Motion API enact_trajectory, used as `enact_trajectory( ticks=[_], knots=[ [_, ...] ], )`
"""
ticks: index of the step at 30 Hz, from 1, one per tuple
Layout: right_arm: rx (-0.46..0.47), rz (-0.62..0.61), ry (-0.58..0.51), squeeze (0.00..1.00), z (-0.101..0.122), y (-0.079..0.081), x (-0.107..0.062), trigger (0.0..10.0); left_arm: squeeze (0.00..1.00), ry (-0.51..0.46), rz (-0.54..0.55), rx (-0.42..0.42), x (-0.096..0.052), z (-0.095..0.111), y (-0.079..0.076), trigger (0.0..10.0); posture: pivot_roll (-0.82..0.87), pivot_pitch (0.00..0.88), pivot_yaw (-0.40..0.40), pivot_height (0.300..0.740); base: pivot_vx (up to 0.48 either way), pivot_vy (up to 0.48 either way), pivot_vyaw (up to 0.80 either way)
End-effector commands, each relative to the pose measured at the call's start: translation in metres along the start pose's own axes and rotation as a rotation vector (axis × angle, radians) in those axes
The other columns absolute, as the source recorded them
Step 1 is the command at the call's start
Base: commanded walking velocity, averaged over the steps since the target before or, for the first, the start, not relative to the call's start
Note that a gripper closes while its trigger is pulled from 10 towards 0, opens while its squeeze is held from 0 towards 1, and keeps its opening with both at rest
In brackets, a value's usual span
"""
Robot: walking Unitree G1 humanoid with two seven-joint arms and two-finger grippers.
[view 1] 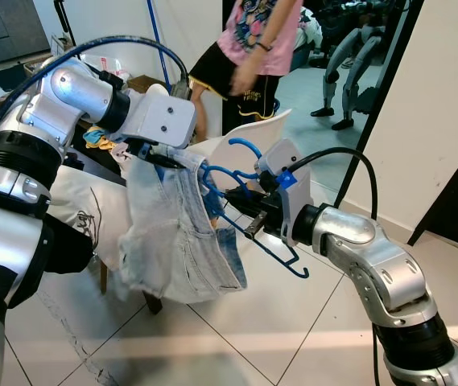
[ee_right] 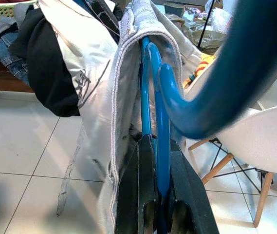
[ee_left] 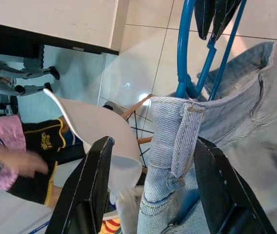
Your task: Hang hanger
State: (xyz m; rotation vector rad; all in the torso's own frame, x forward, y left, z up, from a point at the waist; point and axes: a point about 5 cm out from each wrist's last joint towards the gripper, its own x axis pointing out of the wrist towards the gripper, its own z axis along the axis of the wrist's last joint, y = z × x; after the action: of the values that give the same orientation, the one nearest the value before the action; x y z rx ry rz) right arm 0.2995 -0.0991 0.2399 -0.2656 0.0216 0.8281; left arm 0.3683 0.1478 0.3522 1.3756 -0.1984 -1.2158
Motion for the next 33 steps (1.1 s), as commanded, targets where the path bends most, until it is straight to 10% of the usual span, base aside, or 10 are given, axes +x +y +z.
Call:
enact_trajectory(
  ticks=[1,4,5,6,9,12,13,14,23,33],
  knots=[
    [-0.021,-0.007,-0.055,0.0,0.011,-0.001,-0.001,0.0,1.0,-0.006,0.006,-0.005,0.0,-0.001,0.0,10.0,-0.01,0.026,0.037,0.74,0.0,0.0,0.0],
    [-0.014,-0.031,-0.062,0.0,0.012,-0.004,-0.001,0.0,1.0,-0.024,0.059,-0.008,-0.004,0.002,0.006,10.0,-0.01,0.029,0.038,0.74,0.0,0.0,0.0],
    [-0.002,-0.124,-0.12,0.0,0.018,-0.016,-0.001,0.0,1.0,-0.112,0.331,-0.046,-0.02,0.011,0.025,10.0,-0.01,0.041,0.033,0.74,0.0,0.0,0.0],
    [-0.002,-0.124,-0.12,0.0,0.018,-0.016,-0.001,0.0,1.0,-0.112,0.331,-0.046,-0.02,0.011,0.025,10.0,-0.01,0.041,0.033,0.74,0.0,0.0,0.0],
    [0.059,-0.31,-0.294,0.0,0.037,-0.036,-0.002,0.0,1.0,-0.35,0.945,-0.401,-0.037,0.005,0.032,10.0,0.01,0.051,0.029,0.74,0.0,0.0,0.0],
    [0.071,-0.32,-0.333,0.0,0.043,-0.037,0.0,0.0,0.8,-0.397,1.092,-0.645,-0.018,-0.012,0.012,10.0,0.0,0.054,0.027,0.74,0.0,0.0,0.0],
    [0.071,-0.32,-0.333,0.0,0.043,-0.037,0.0,0.0,0.8,-0.397,1.092,-0.645,-0.018,-0.012,0.012,10.0,0.0,0.054,0.027,0.74,0.0,0.0,0.0],
    [0.071,-0.317,-0.336,0.0,0.044,-0.037,0.001,0.0,0.0,-0.423,1.127,-0.746,-0.007,-0.017,0.0,10.0,0.0,0.06,0.022,0.74,0.0,0.0,0.0],
    [0.075,-0.3,-0.325,0.0,0.042,-0.034,0.003,0.0,0.0,-0.483,1.106,-1.014,0.045,-0.019,-0.052,10.0,0.0,0.071,0.023,0.74,0.0,0.0,0.0],
    [0.087,-0.276,-0.328,0.0,0.041,-0.026,0.011,0.0,0.0,-0.582,1.104,-1.157,0.063,0.016,-0.055,10.0,0.0,0.076,0.018,0.74,0.0,0.0,0.0]
  ],
)
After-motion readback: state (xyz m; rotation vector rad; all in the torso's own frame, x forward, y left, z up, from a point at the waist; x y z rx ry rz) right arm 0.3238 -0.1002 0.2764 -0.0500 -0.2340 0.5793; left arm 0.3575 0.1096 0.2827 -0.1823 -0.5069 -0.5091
